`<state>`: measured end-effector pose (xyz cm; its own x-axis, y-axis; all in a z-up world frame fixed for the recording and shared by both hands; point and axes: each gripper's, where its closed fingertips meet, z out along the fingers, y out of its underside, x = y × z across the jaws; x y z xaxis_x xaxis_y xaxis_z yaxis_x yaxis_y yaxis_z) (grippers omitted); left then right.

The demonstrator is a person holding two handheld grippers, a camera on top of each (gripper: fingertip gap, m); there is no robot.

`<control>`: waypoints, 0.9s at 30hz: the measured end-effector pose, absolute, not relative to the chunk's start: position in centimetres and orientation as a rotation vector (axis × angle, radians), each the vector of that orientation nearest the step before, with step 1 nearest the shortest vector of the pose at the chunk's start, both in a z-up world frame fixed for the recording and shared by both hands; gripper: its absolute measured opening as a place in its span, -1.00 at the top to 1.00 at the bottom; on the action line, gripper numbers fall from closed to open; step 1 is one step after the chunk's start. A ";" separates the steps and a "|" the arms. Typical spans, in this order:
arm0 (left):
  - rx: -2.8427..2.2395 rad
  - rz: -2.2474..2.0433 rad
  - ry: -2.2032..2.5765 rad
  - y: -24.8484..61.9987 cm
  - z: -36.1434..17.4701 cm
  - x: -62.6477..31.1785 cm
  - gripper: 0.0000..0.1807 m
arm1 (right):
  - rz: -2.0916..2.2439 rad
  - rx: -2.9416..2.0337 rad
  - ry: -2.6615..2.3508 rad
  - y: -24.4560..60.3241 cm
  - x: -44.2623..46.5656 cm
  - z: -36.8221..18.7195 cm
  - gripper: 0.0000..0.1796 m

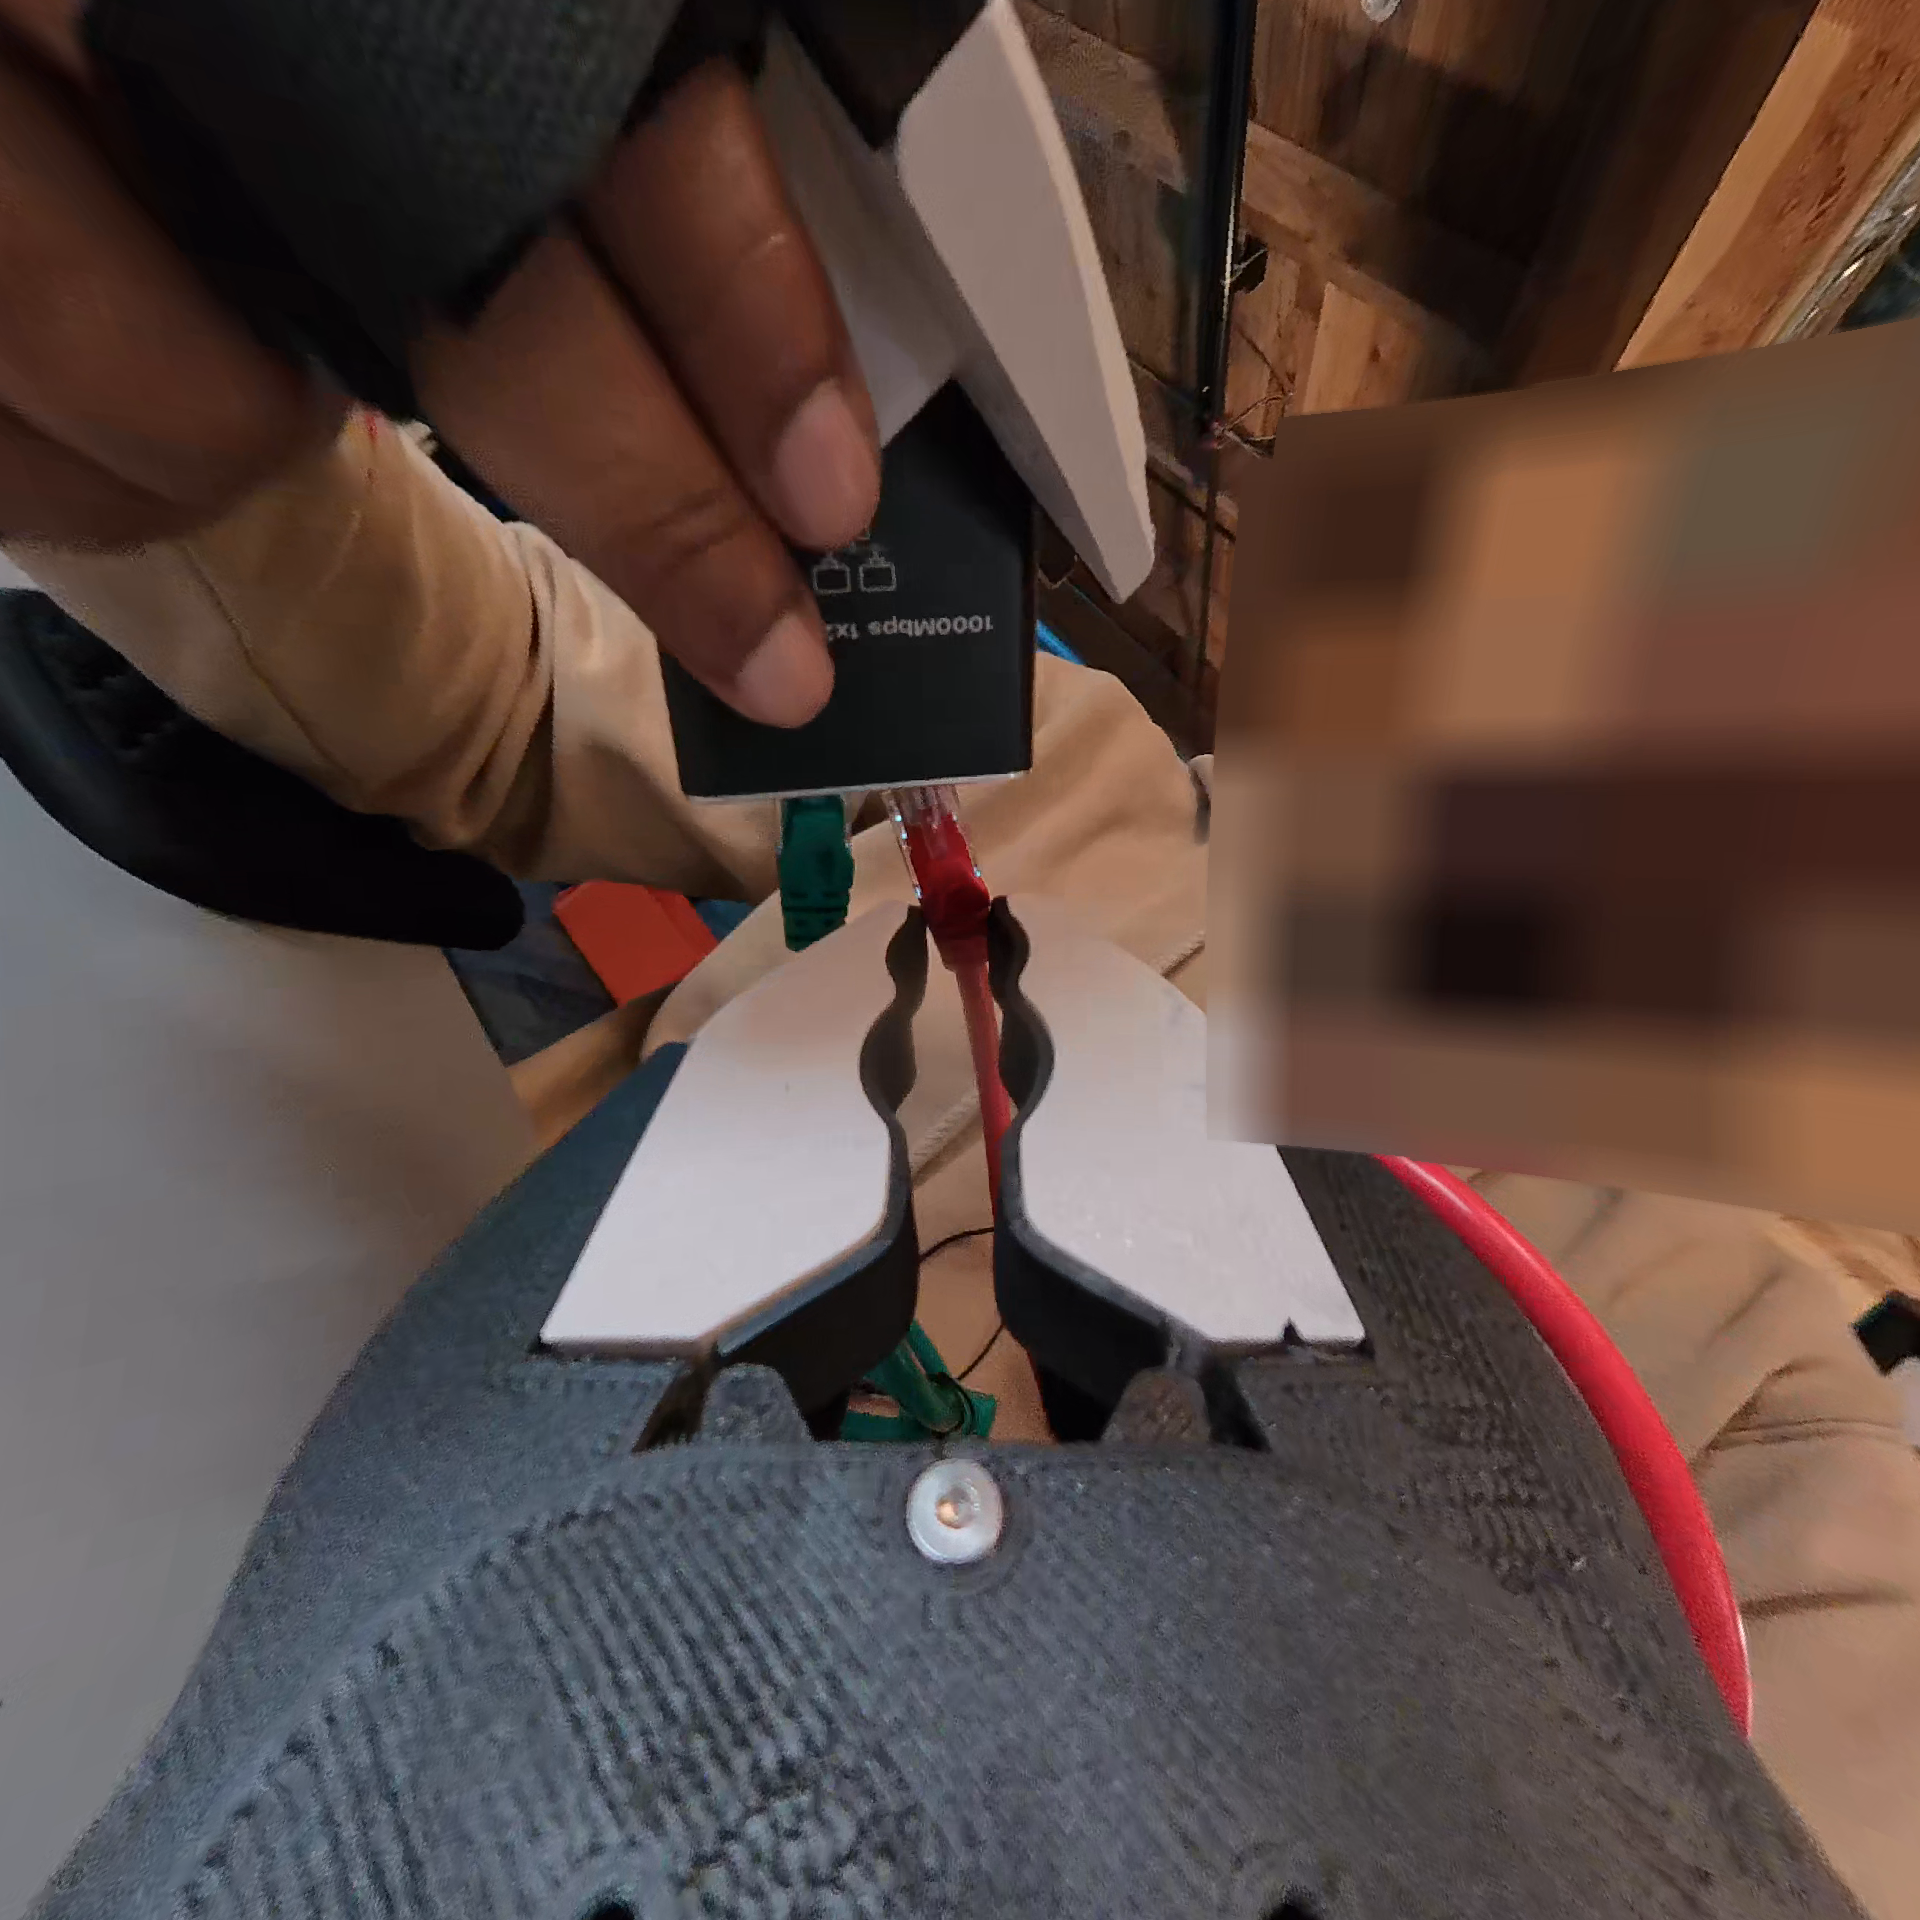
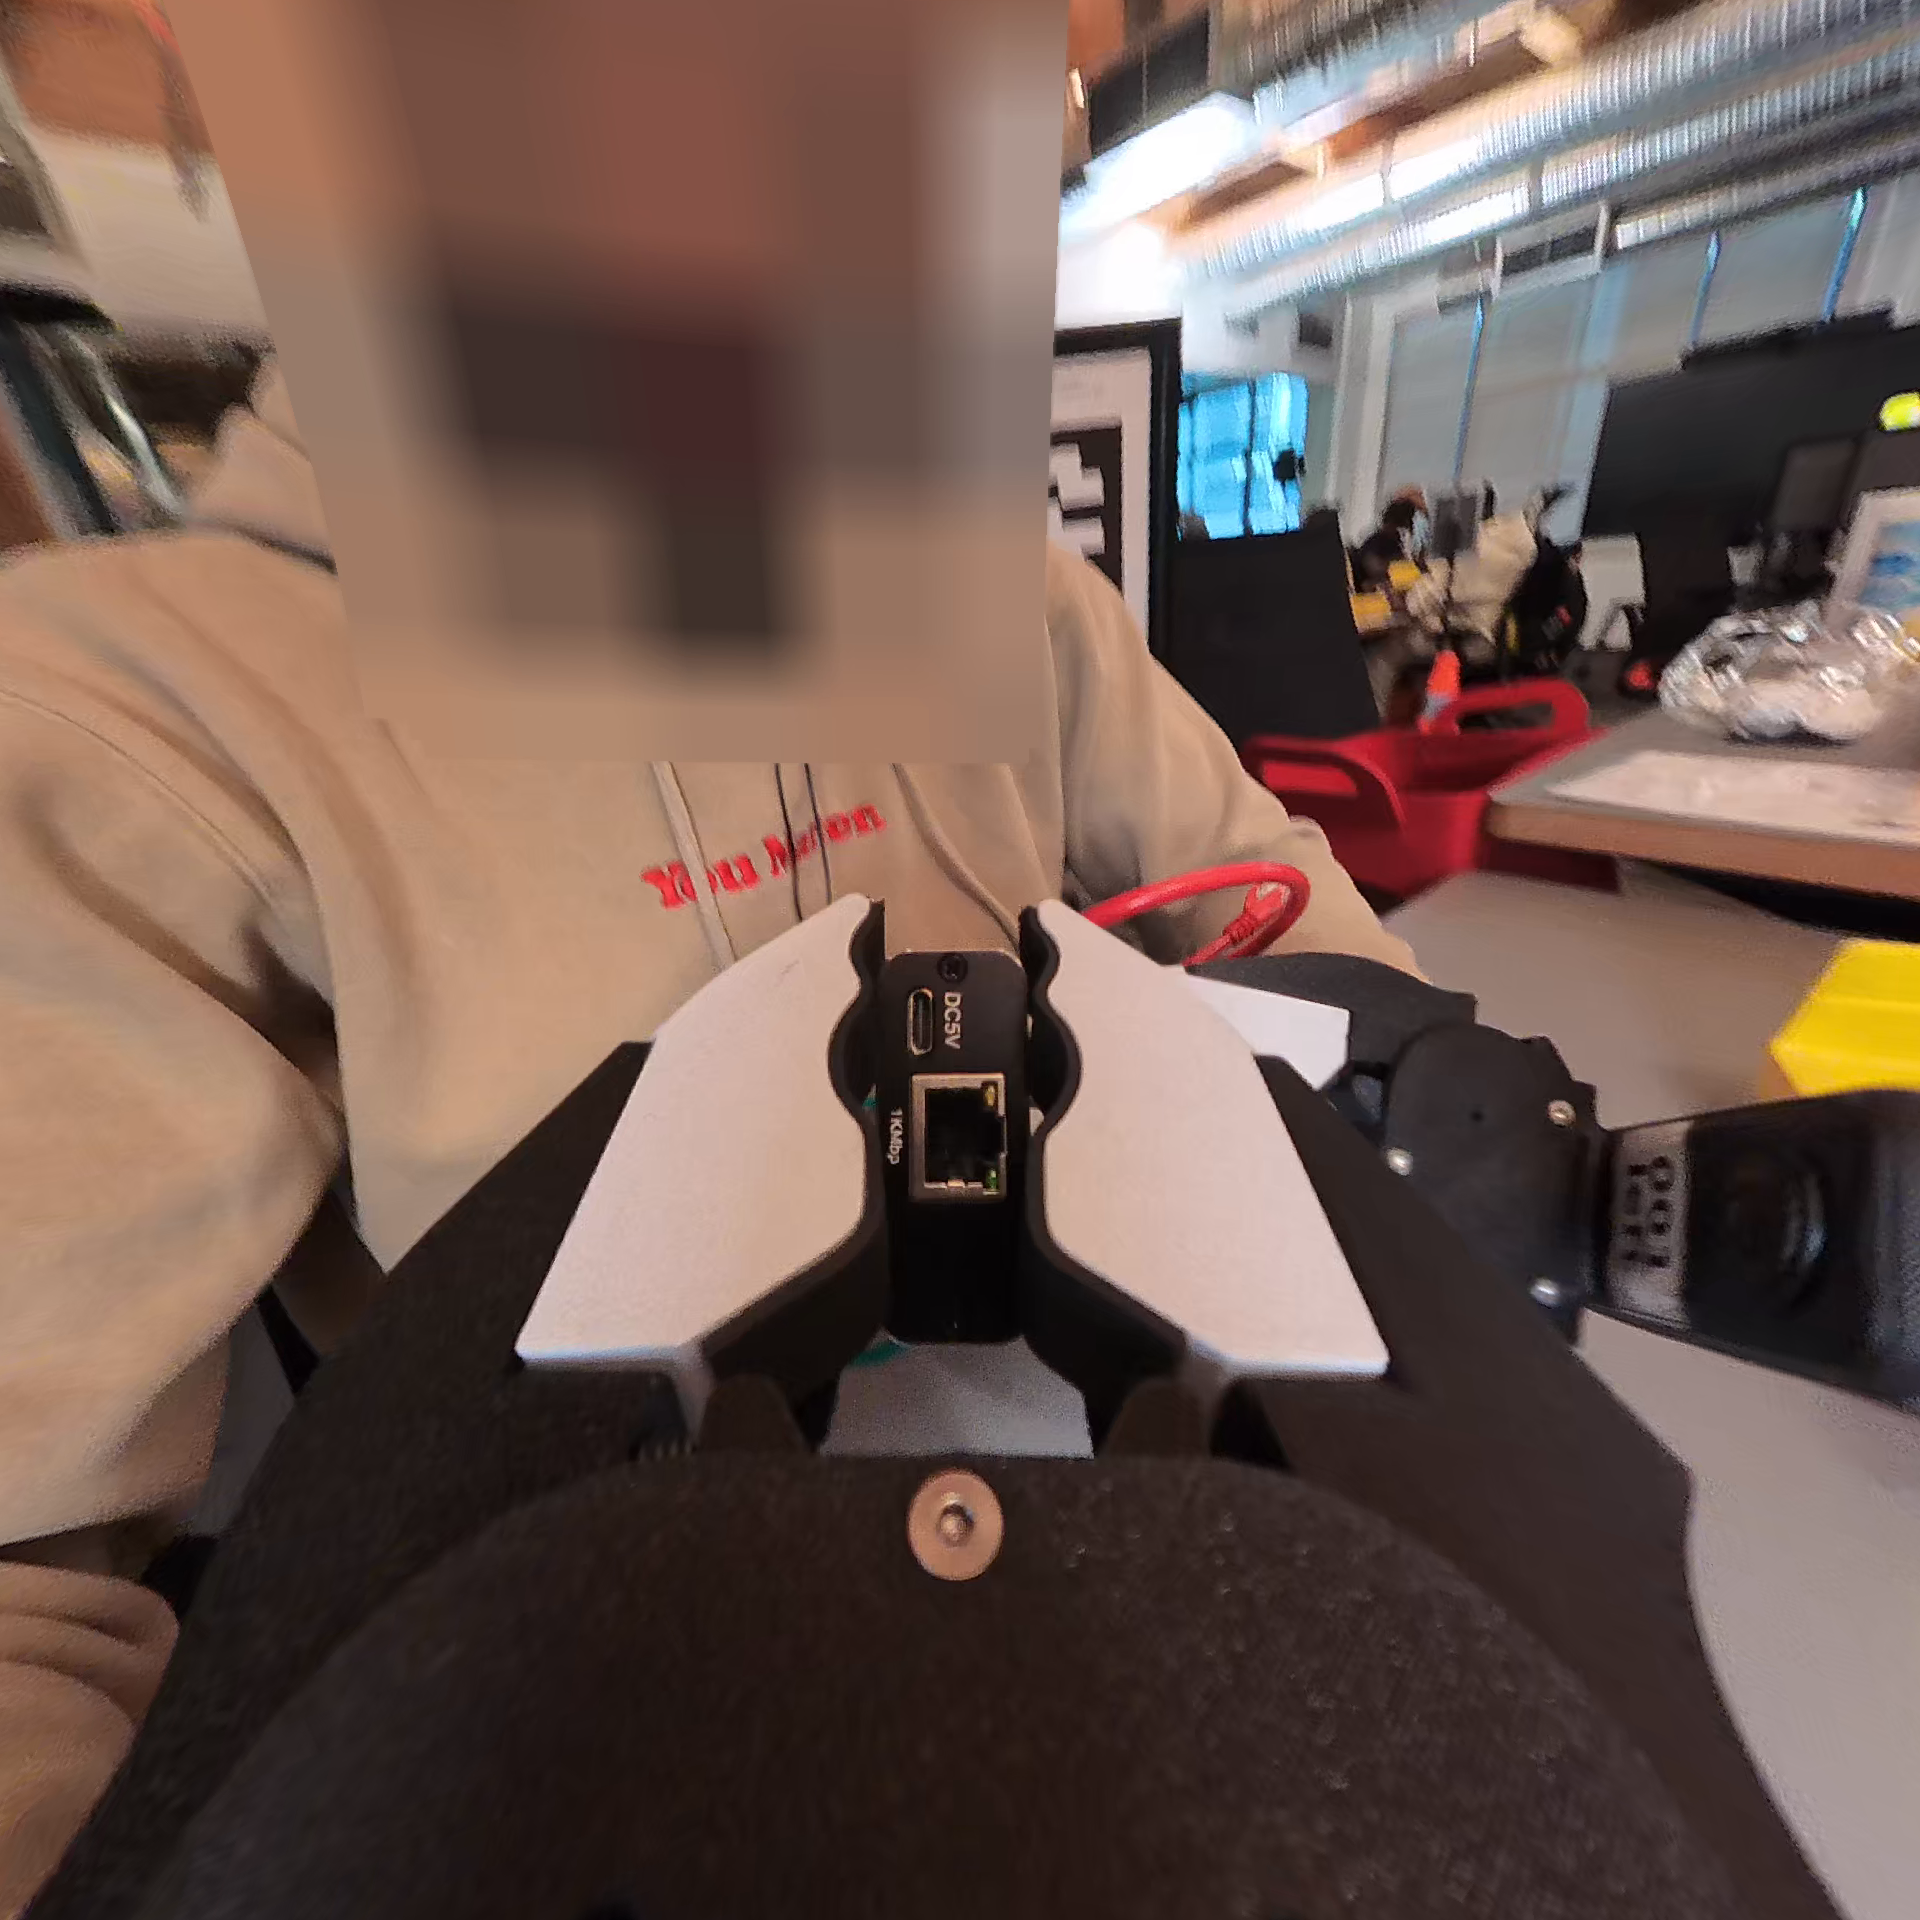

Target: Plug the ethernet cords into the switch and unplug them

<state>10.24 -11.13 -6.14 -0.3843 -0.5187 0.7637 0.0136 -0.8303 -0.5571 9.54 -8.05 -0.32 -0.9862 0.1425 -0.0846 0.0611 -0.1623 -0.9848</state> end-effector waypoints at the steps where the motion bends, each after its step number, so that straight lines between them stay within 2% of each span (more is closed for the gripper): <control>1: -1.507 -2.242 0.688 -11.0 -6.2 10.2 0.87 | 2.387 -0.237 -1.970 -8.0 9.5 -0.1 0.72; 5: -1.566 -2.106 0.693 -10.2 -6.9 9.9 0.87 | 2.468 -0.241 -1.889 -7.5 8.8 -0.1 0.73; 17: -1.775 -1.550 0.607 -4.6 -11.0 4.1 0.84 | 2.131 -0.474 -1.974 -7.2 6.5 -3.3 0.76; 24: -1.764 -0.648 0.733 -2.4 -7.0 -2.1 0.82 | 1.872 -0.543 -2.037 -7.2 5.7 -4.0 0.77; 27: -1.699 -0.404 0.828 -3.7 -4.7 -2.4 0.70 | 1.810 -0.523 -2.033 -7.7 5.4 -3.5 0.77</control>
